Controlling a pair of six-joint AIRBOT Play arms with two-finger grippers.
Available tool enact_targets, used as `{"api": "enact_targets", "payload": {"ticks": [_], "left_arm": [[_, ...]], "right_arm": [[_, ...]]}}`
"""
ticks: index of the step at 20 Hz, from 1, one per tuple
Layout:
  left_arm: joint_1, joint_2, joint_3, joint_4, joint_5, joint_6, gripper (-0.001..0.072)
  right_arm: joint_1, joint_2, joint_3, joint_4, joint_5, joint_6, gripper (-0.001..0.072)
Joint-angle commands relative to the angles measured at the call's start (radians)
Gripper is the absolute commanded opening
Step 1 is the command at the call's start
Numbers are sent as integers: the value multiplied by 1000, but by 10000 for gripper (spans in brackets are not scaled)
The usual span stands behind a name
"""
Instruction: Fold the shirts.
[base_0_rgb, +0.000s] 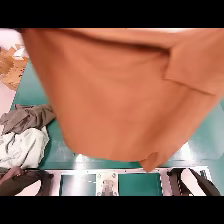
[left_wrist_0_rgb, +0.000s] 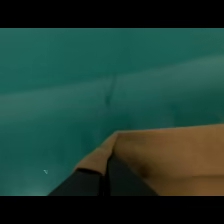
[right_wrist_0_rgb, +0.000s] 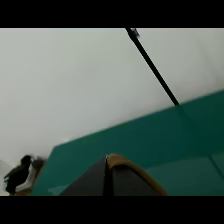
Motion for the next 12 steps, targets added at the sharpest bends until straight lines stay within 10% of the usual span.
{"api": "enact_targets", "payload": {"ticks": [1, 7, 12], "left_arm": [[0, -237, -72, -70, 50, 26, 25], [17, -555, -71, -112, 191, -22, 25], [158, -616, -53, -497, 278, 56, 25]], "right_arm": [[146, -217, -126, -97, -156, -77, 20], [179, -726, 69, -90, -180, -99, 21], [180, -940, 351, -90, -108, -35, 21]]}}
